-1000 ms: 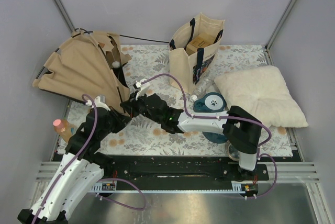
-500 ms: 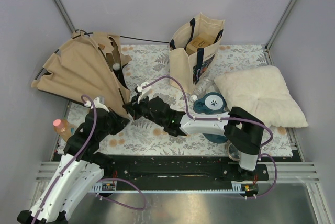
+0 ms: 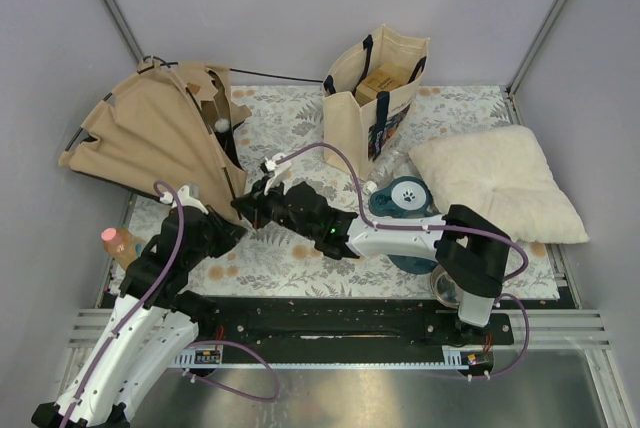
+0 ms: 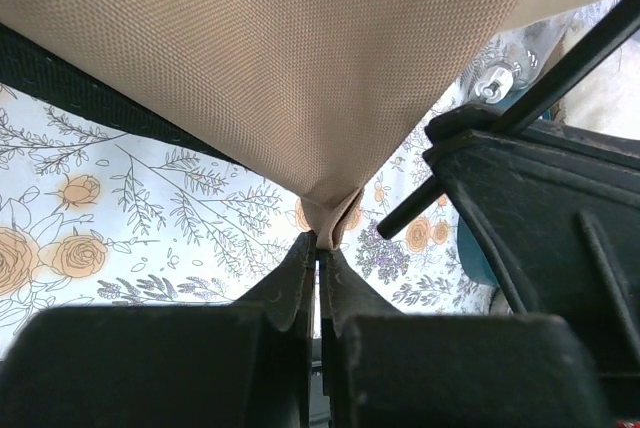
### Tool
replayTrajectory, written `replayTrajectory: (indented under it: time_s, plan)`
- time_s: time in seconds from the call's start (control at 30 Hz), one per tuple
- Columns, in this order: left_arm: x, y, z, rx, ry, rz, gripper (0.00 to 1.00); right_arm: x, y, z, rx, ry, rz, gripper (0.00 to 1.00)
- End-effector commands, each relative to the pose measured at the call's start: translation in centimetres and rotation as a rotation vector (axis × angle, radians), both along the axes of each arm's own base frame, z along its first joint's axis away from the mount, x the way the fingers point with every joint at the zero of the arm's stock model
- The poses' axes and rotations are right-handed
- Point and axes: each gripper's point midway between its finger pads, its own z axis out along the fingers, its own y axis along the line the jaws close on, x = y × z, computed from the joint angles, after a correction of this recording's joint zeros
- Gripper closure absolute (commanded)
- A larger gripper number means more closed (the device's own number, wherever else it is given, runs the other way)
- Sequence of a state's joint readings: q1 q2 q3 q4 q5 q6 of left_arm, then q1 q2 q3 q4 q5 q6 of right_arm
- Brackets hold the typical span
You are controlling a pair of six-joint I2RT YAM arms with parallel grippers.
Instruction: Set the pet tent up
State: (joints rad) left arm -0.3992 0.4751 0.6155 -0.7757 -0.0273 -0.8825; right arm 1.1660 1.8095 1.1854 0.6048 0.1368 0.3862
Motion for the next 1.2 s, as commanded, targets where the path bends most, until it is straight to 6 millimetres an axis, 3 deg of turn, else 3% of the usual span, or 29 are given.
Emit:
replayTrajectory:
  time_s: [0.0, 0.33, 0.77, 1.17]
  plan:
    - [-2.8, -1.1, -1.7, -0.010, 0.116, -0.105, 1.00, 2.5, -1.0, 10.8, 0.271, -0.068, -0.082, 1.00]
    - [-2.9, -1.7, -1.4, -0.034, 0.102, -0.139, 1.00, 3.2, 0.3, 8.7, 0.237, -0.031, -0.137, 1.00]
    - [-3.0, -1.6, -1.5, -0.029, 0.103, -0.136, 1.00, 4.1, 0.6, 6.2, 0.178, -0.037, -0.187, 1.00]
    - [-3.0, -1.5, -2.2, -0.013, 0.138, -0.133, 1.00, 3.1, 0.0, 9.9, 0.229, -0.029, -0.150, 1.00]
